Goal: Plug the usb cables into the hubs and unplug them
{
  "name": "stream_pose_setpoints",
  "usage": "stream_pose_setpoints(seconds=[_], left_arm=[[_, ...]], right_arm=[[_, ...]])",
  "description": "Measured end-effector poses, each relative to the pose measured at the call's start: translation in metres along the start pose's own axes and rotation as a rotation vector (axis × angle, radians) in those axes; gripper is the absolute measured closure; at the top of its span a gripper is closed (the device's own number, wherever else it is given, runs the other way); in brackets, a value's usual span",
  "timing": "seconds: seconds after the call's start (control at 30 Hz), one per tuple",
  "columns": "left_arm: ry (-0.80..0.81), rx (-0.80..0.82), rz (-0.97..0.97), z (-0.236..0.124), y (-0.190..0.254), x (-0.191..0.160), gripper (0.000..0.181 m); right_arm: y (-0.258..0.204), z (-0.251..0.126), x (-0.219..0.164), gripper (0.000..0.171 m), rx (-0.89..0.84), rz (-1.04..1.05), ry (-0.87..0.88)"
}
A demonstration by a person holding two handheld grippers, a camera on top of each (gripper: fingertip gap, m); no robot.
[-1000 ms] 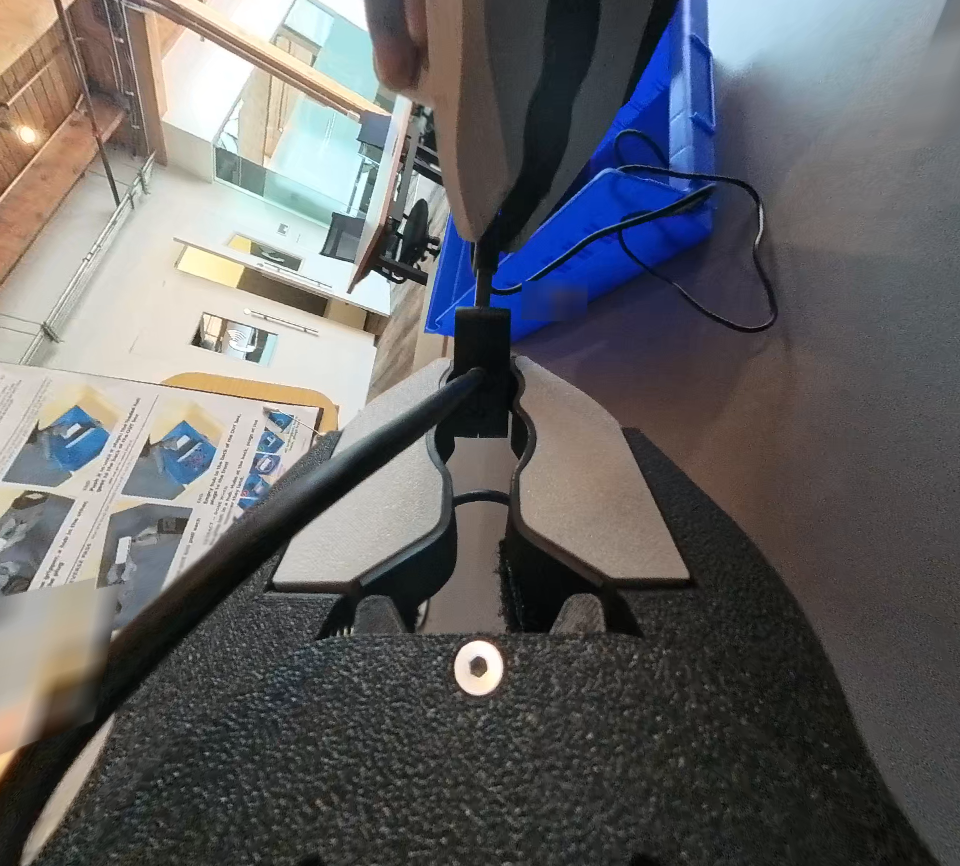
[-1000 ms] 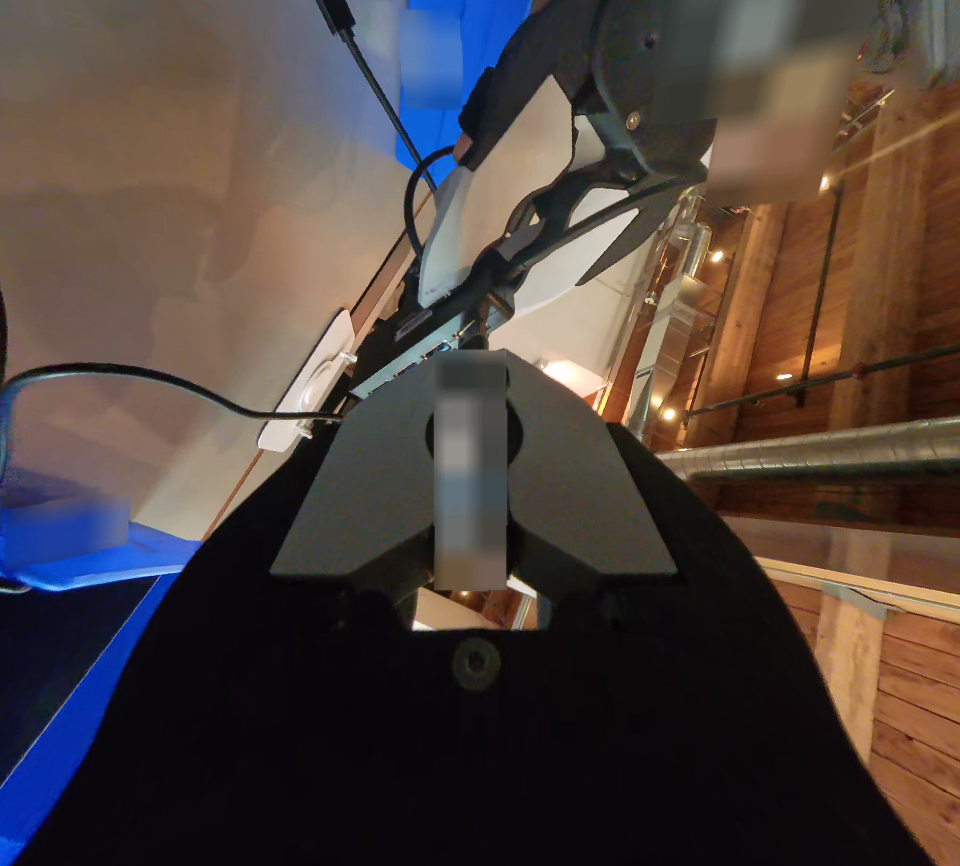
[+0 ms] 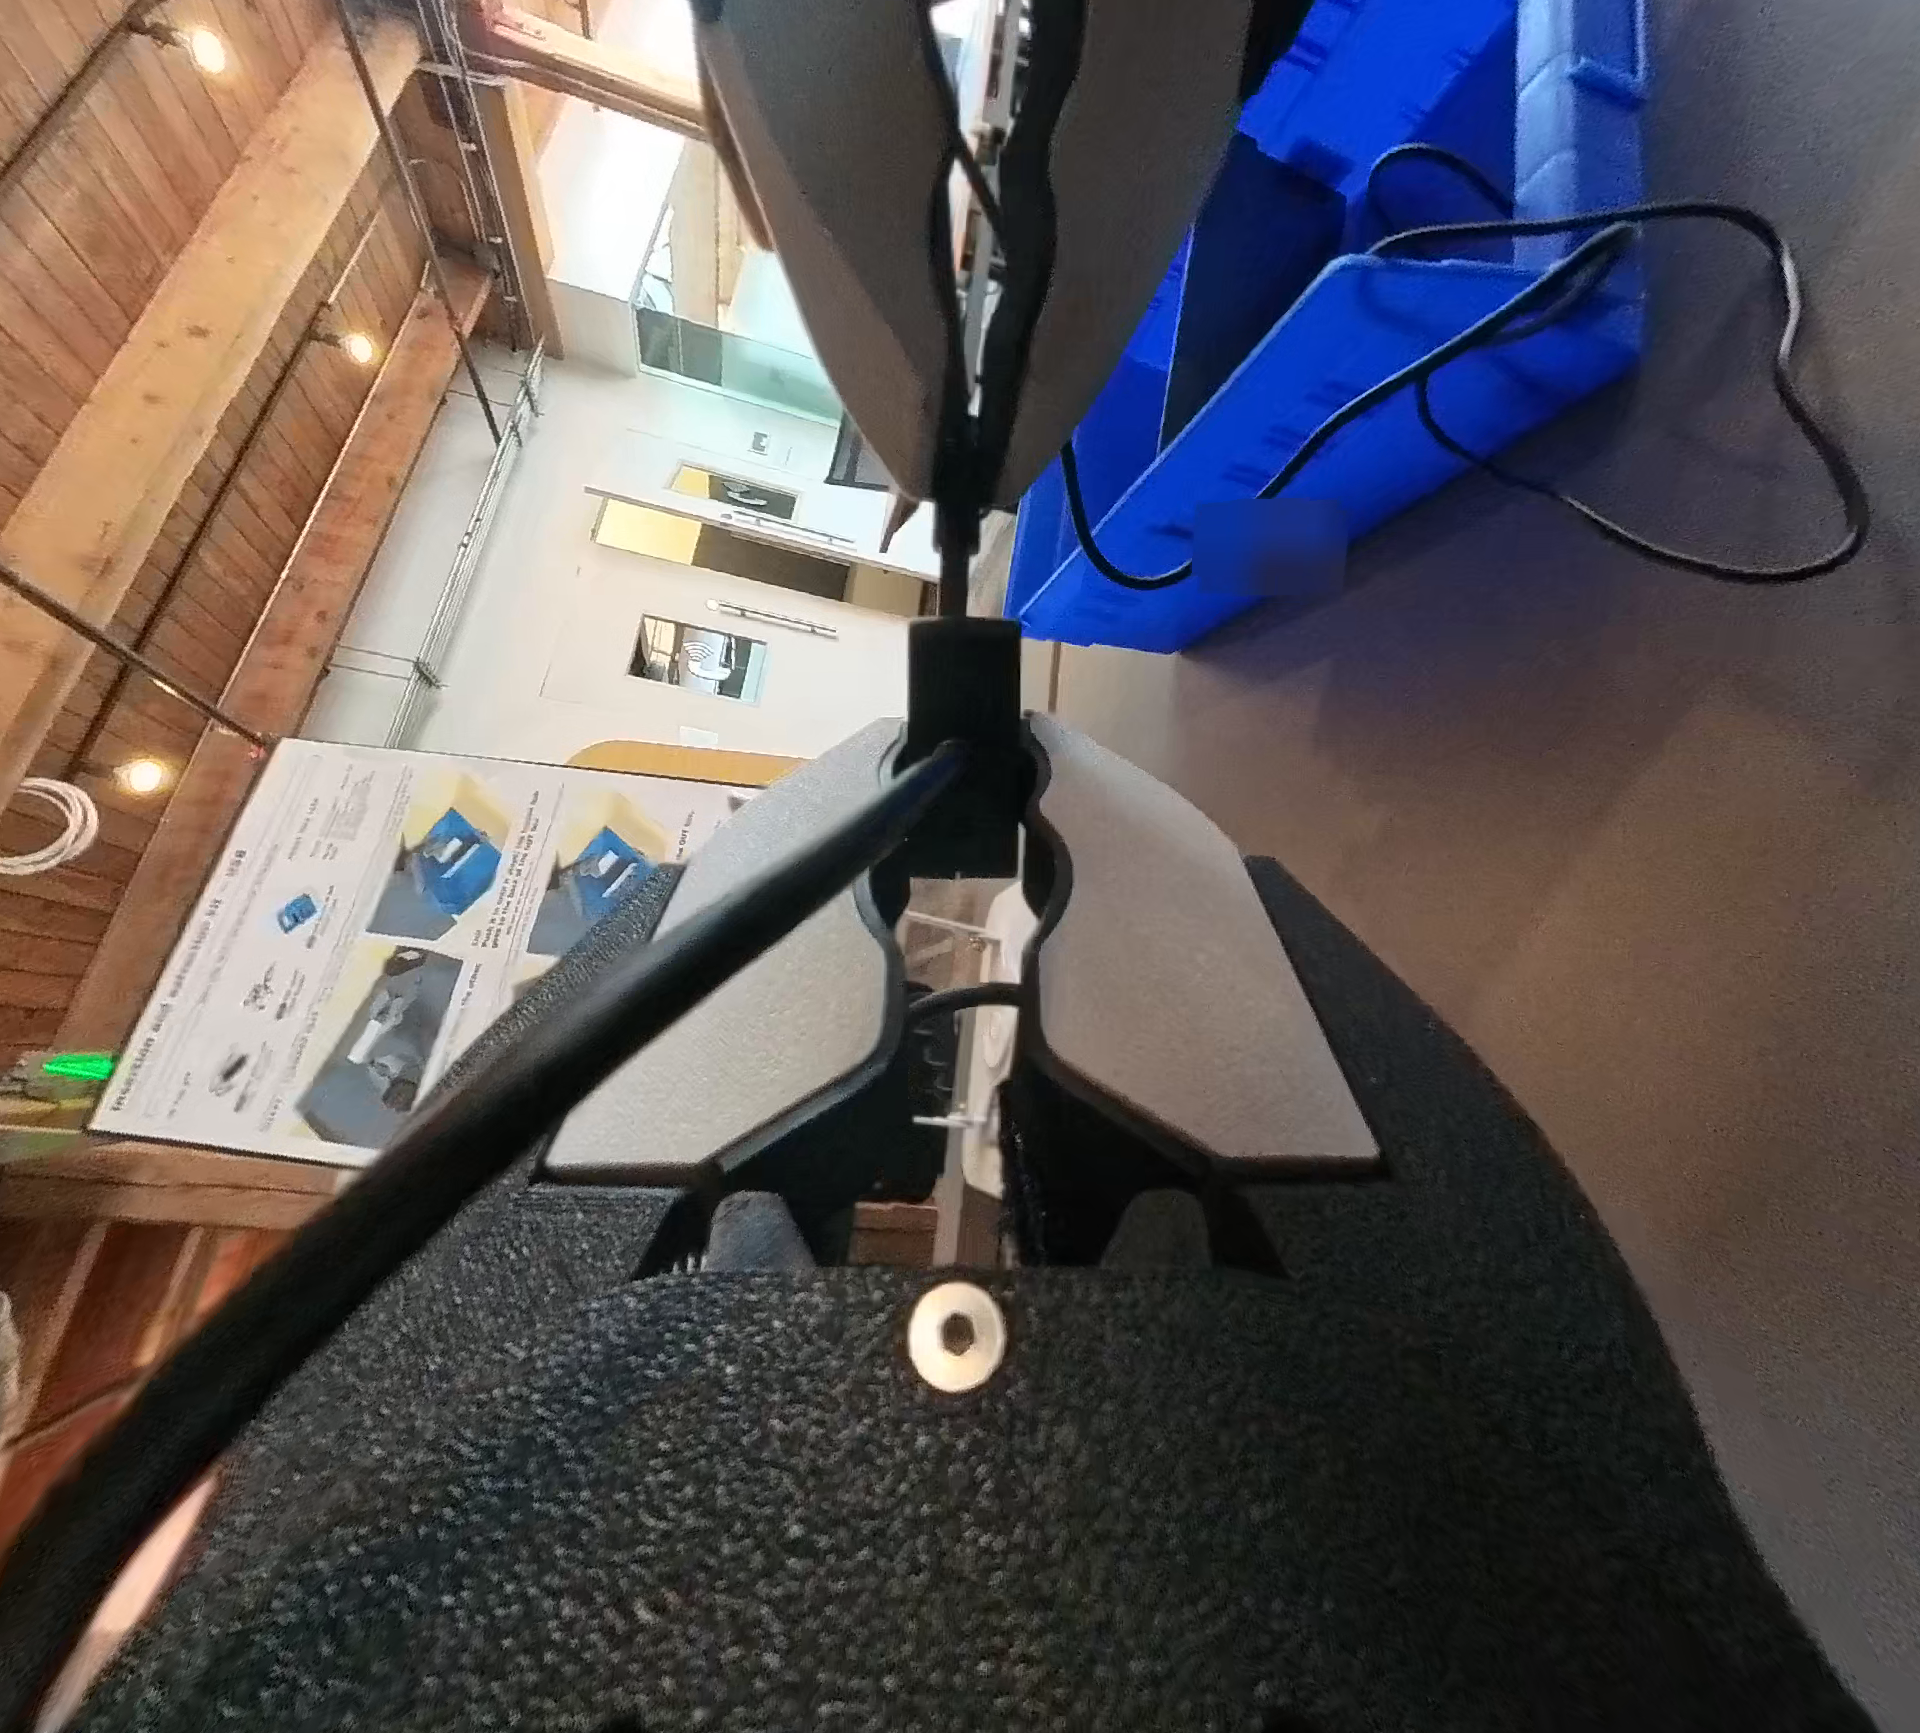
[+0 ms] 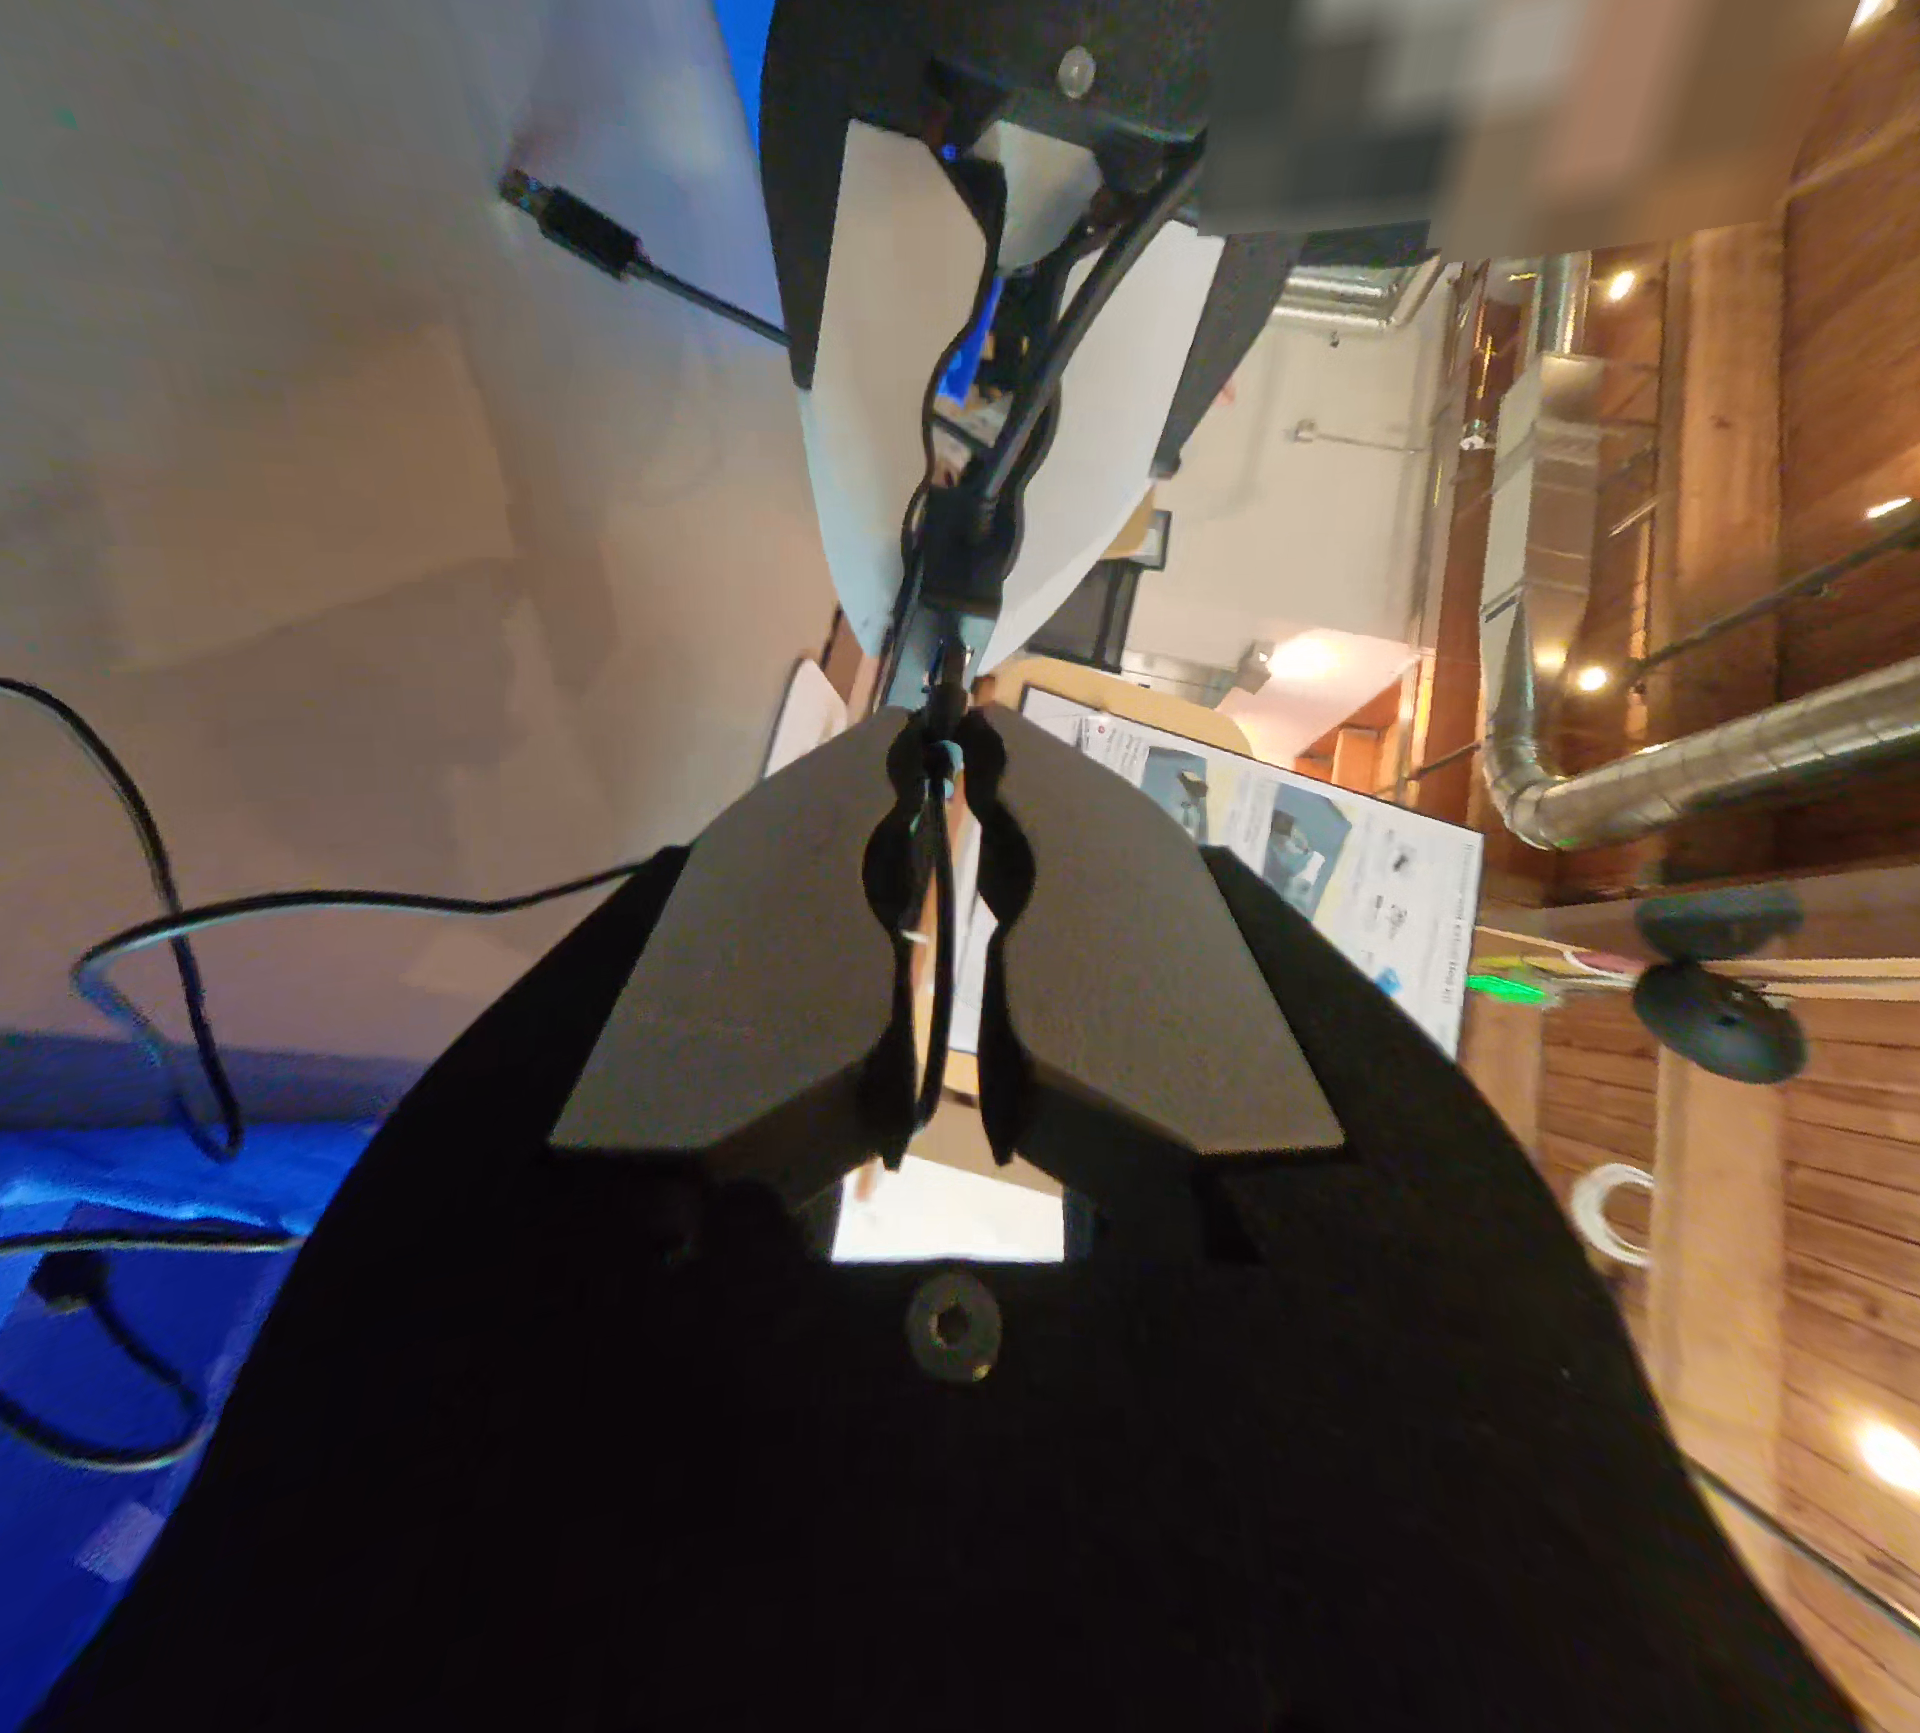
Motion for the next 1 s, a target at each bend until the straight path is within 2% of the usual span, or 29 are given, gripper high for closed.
stream_pose_setpoints(seconds=[0.13,0.2,0.3,0.43,0.57,0.67,0.77,0.83,1.0], left_arm=[[0.014,-0.006,0.007,0.004,0.005,0.007,0.165],[0.013,-0.013,0.028,0.006,0.009,0.010,0.164],[0.078,-0.045,-0.048,0.003,0.009,0.011,0.164],[0.037,-0.092,-0.177,0.015,0.011,-0.012,0.164],[0.009,-0.091,-0.239,0.020,0.012,-0.033,0.164],[0.196,-0.121,-0.358,0.007,0.003,-0.019,0.164],[0.402,-0.199,-0.477,-0.014,-0.008,0.000,0.165],[0.468,-0.266,-0.496,-0.024,-0.010,0.007,0.165],[0.514,-0.323,-0.460,-0.034,-0.007,0.019,0.164]], right_arm=[[0.003,-0.006,0.020,0.170,0.044,0.092,0.144],[0.001,0.000,0.015,0.171,0.042,0.017,0.074],[-0.003,-0.001,0.011,0.171,0.071,0.032,0.121],[-0.010,0.022,-0.019,0.171,0.066,0.208,0.098],[-0.004,0.021,-0.016,0.170,0.048,0.429,0.277],[0.018,-0.003,0.001,0.170,0.060,0.608,0.553],[0.033,-0.024,0.011,0.171,0.087,0.695,0.767],[0.037,-0.031,0.015,0.171,0.108,0.698,0.834],[0.038,-0.031,0.021,0.171,0.148,0.659,0.848]])
Point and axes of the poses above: each gripper's, where its closed fingertips meet, z out along the fingers, x out of its top, y = z × x across the jaws, the point moved 3 cm from there along -z, back along the fingers, and after that the axes turned 11 degrees about -y, right-handed, at the moved point
